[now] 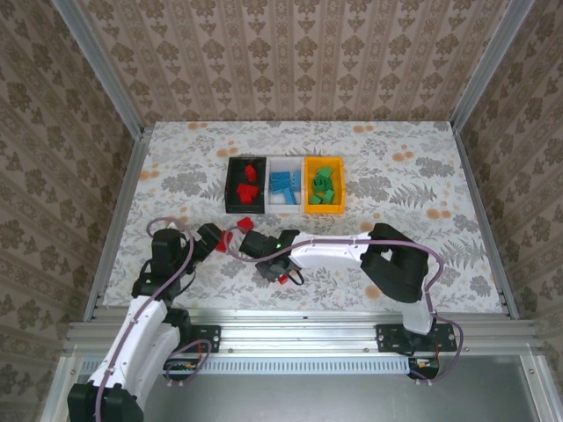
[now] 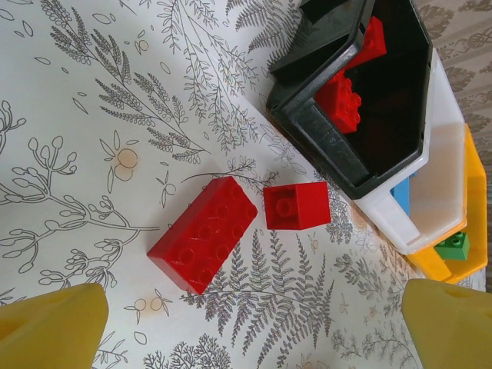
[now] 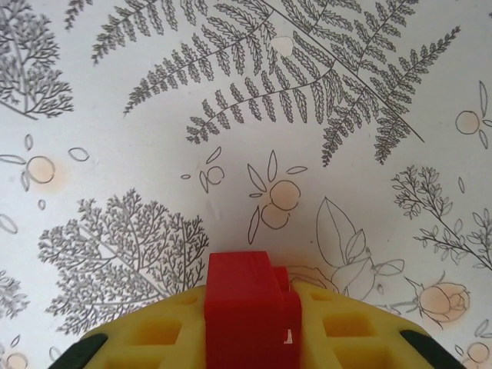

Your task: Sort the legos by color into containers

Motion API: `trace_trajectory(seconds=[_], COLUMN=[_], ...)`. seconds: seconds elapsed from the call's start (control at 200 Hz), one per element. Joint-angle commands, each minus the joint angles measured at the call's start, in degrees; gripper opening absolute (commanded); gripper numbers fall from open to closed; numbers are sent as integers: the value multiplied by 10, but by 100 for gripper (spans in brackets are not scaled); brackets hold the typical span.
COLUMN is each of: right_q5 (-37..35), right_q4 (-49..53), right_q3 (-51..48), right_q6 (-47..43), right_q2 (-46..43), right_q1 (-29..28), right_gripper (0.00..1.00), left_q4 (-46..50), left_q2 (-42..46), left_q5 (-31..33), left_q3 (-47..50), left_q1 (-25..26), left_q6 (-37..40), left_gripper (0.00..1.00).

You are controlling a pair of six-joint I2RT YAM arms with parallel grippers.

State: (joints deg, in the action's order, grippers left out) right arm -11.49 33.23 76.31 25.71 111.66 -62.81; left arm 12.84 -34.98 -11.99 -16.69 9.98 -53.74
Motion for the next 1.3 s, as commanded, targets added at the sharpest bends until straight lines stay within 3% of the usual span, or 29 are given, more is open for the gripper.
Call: trace_trajectory(seconds=[0.0, 0.115, 0.275, 0.48, 0.67, 0.76, 0.875, 0.965, 1.09, 1.295], right_q5=[-1, -18, -12, 13, 19, 28, 39, 38, 27, -3], right_q4=[0, 0, -12, 25, 83, 92, 100, 103, 107, 43], right_q3=[-1, 23, 114, 347, 548, 602, 647, 662, 647, 455], right_q6=[8, -4, -42, -78, -92, -97, -98, -104, -112, -112], right_q2=[-36, -46, -18, 128, 262, 300, 326, 322, 280, 96], right_q1=[-2, 4, 66, 141, 173, 181, 186, 186, 180, 172], right_gripper=[23, 23, 24, 24, 27, 30, 44, 53, 55, 57], left_q4=[-7, 0, -10, -26, -9, -4, -7, 3, 24, 108], left_q2=[2, 2, -6, -79, -166, -200, -236, -261, -306, -388], left_q5=[3, 2, 5, 20, 46, 47, 42, 74, 136, 249], left_q3=[-6, -14, -18, -49, -98, -115, -129, -146, -187, -262], left_q1=[-5, -5, -5, -8, -7, -6, 2, 21, 65, 148], left_q6=[7, 13, 20, 64, 116, 126, 139, 150, 181, 249], left_gripper=[100, 100, 100, 100, 98, 93, 86, 81, 75, 72])
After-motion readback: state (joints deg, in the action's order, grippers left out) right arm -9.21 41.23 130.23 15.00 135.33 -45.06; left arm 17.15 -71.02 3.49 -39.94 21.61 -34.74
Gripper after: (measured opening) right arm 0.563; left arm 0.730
